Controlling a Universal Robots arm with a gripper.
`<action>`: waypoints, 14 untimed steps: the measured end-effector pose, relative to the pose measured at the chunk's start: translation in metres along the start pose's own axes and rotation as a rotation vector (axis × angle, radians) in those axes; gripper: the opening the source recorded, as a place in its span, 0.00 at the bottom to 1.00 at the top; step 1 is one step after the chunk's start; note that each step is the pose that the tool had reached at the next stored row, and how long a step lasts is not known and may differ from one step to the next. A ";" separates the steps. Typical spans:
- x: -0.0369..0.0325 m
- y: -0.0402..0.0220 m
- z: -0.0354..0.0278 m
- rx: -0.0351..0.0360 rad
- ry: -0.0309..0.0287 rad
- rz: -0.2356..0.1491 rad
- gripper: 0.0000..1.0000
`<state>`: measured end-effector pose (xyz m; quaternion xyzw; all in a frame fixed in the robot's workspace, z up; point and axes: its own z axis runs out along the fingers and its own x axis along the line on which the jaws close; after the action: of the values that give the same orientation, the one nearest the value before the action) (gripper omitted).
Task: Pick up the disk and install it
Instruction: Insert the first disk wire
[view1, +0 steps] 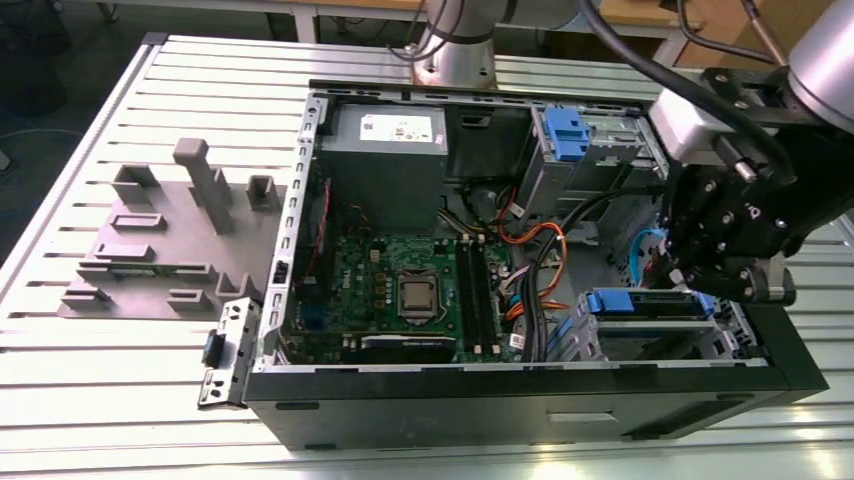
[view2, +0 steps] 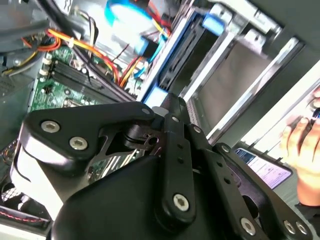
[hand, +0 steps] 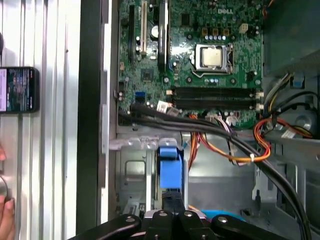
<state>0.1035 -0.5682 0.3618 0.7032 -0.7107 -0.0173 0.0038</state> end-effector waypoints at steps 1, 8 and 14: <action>-0.0004 -0.0034 0.0000 -0.0003 -0.0001 0.000 0.11; -0.0044 -0.0259 -0.0003 -0.0046 0.0000 0.000 0.11; -0.0066 -0.0434 -0.0005 -0.0082 0.0002 0.000 0.11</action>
<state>0.1469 -0.5620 0.3611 0.7031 -0.7108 -0.0202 0.0067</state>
